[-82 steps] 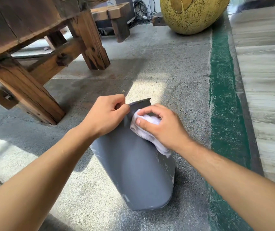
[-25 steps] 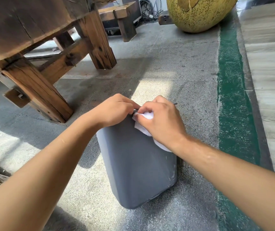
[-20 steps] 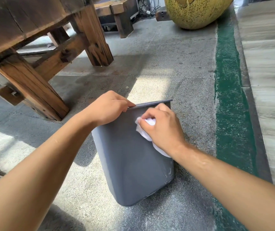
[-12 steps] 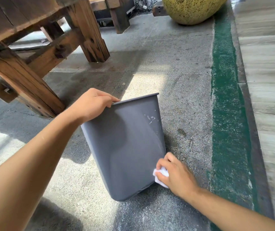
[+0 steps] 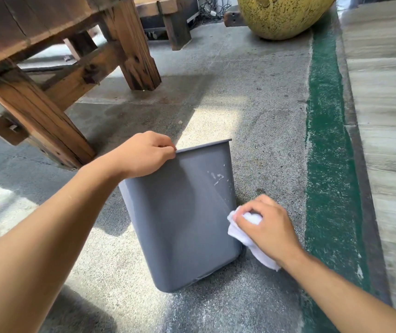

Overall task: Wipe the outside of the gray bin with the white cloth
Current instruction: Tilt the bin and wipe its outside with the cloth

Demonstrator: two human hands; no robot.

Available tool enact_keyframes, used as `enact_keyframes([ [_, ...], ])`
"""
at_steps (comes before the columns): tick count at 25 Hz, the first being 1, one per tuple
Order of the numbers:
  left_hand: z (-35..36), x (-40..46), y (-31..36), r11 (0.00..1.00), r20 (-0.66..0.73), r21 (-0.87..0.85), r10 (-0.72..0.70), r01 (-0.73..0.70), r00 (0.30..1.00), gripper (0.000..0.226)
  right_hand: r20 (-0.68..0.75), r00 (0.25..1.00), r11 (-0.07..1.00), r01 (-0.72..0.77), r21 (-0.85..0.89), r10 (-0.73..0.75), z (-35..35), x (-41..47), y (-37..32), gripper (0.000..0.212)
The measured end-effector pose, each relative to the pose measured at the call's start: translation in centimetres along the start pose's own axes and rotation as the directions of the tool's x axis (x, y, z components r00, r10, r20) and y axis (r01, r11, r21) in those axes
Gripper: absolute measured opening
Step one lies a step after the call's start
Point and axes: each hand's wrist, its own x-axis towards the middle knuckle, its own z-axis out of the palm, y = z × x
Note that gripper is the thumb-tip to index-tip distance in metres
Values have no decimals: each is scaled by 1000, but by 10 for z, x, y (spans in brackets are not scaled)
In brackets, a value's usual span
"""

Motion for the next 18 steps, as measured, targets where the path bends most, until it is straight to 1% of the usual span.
enact_keyframes([
  [2,6,1,8,997,6,63,33,-34,999,23,-119,989,996,94,8,-93,-6,19,-28,7],
  [4,11,1,14,987,11,128,102,-103,995,26,-205,952,973,229,-16,-227,-6,41,-60,13],
  [5,13,2,15,981,19,137,138,-139,990,26,-218,934,959,282,-37,-283,-3,52,-75,15],
  [7,14,3,15,967,32,140,210,-212,977,28,-193,922,941,321,-108,-337,4,66,-97,15],
  [9,16,5,12,943,34,180,280,-281,960,28,-162,926,934,313,-173,-340,12,71,-102,15],
  [11,18,6,10,920,42,208,331,-332,943,28,-146,935,937,295,-187,-323,21,66,-94,16],
  [12,17,6,8,913,45,224,341,-342,939,33,-143,939,940,285,-186,-313,25,60,-86,17],
  [14,16,7,4,907,44,256,334,-334,942,42,-102,952,947,270,-175,-290,34,44,-64,19],
  [16,15,6,1,915,26,258,314,-310,949,41,-21,968,953,243,-180,-250,41,23,-34,19],
  [18,14,5,-1,922,5,243,308,-300,951,41,75,981,959,191,-210,-179,44,-3,-1,18],
])
